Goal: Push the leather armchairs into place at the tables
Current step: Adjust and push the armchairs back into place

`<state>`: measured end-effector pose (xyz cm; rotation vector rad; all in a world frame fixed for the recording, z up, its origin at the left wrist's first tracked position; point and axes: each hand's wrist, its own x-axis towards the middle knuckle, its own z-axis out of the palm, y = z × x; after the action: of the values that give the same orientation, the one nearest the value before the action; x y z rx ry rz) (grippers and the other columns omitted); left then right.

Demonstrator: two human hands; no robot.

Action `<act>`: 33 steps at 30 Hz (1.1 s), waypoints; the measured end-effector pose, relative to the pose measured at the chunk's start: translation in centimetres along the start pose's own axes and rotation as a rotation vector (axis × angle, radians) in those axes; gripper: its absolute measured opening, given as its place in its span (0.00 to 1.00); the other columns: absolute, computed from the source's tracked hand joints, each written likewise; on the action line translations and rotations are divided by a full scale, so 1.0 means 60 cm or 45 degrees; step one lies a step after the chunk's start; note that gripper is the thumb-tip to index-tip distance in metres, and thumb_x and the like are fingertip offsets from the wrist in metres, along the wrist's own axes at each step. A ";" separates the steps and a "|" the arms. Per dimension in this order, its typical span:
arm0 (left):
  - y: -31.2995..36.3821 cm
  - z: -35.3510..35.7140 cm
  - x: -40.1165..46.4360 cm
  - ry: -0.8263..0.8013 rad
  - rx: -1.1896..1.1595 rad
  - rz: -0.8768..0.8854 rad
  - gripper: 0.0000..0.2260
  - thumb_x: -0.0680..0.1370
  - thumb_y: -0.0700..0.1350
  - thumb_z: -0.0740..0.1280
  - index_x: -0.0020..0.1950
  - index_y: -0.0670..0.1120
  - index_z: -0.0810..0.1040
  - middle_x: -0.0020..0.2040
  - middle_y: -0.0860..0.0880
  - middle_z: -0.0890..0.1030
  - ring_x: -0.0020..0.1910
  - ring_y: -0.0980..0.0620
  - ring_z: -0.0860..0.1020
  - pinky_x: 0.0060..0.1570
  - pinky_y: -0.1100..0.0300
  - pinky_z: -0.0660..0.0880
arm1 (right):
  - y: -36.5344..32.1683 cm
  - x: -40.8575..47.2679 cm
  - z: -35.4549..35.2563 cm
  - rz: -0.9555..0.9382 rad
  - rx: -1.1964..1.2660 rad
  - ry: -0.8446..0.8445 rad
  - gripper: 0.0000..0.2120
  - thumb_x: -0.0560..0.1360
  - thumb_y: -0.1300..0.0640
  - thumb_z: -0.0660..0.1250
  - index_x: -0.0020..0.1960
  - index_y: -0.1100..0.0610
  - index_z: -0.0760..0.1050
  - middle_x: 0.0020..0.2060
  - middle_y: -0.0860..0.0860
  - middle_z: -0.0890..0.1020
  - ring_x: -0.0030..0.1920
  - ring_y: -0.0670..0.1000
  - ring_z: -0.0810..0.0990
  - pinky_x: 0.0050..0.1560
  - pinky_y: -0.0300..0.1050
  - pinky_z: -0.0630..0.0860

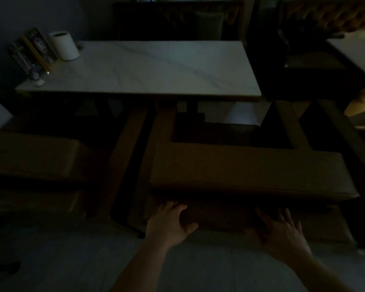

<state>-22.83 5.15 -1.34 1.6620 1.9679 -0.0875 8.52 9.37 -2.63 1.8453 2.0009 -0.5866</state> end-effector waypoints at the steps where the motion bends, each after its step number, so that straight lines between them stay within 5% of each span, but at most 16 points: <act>1: 0.004 -0.008 -0.014 0.006 0.006 0.015 0.35 0.71 0.74 0.59 0.75 0.61 0.61 0.78 0.55 0.59 0.75 0.50 0.57 0.70 0.48 0.59 | -0.007 -0.013 -0.006 -0.021 0.002 -0.018 0.41 0.73 0.24 0.52 0.79 0.36 0.40 0.81 0.56 0.47 0.80 0.62 0.41 0.76 0.66 0.53; 9: 0.054 -0.099 -0.133 -0.086 0.013 0.158 0.40 0.70 0.75 0.61 0.77 0.60 0.57 0.77 0.56 0.60 0.74 0.51 0.60 0.72 0.50 0.60 | -0.038 -0.148 -0.094 -0.013 0.121 -0.133 0.42 0.71 0.33 0.60 0.79 0.37 0.45 0.80 0.53 0.55 0.79 0.58 0.51 0.76 0.62 0.57; 14: 0.097 -0.131 -0.200 -0.107 0.033 0.193 0.43 0.68 0.77 0.60 0.78 0.61 0.54 0.78 0.56 0.58 0.74 0.50 0.60 0.72 0.48 0.60 | -0.030 -0.255 -0.130 -0.023 0.214 0.012 0.55 0.58 0.14 0.49 0.80 0.39 0.51 0.78 0.49 0.61 0.78 0.56 0.57 0.74 0.59 0.61; 17: 0.134 -0.139 -0.235 -0.099 0.048 0.226 0.43 0.68 0.76 0.60 0.78 0.61 0.53 0.78 0.55 0.57 0.75 0.50 0.59 0.71 0.46 0.61 | -0.015 -0.316 -0.142 -0.042 0.287 0.041 0.55 0.57 0.13 0.48 0.79 0.38 0.53 0.79 0.48 0.60 0.79 0.55 0.56 0.75 0.59 0.59; 21: 0.175 -0.141 -0.274 -0.103 0.023 0.300 0.44 0.66 0.78 0.61 0.77 0.63 0.52 0.78 0.54 0.57 0.75 0.49 0.60 0.70 0.46 0.63 | 0.031 -0.368 -0.152 -0.049 0.287 0.092 0.73 0.38 0.10 0.38 0.79 0.40 0.53 0.79 0.50 0.59 0.79 0.56 0.55 0.76 0.59 0.57; 29: 0.321 -0.124 -0.339 -0.040 0.130 0.310 0.45 0.66 0.78 0.61 0.78 0.62 0.52 0.79 0.54 0.57 0.75 0.49 0.60 0.71 0.46 0.62 | 0.159 -0.434 -0.172 -0.001 0.245 0.237 0.48 0.65 0.19 0.56 0.79 0.39 0.50 0.80 0.50 0.56 0.80 0.57 0.52 0.75 0.68 0.49; 33: 0.417 -0.089 -0.368 -0.057 0.134 0.335 0.44 0.67 0.77 0.61 0.78 0.62 0.52 0.78 0.54 0.57 0.75 0.49 0.60 0.70 0.46 0.63 | 0.268 -0.474 -0.174 -0.023 0.269 0.274 0.43 0.68 0.22 0.57 0.78 0.37 0.52 0.78 0.51 0.61 0.78 0.59 0.56 0.74 0.69 0.52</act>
<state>0.12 -6.64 20.50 1.9546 1.7217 -0.1303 27.17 -8.30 20.09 2.0951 2.1658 -0.6506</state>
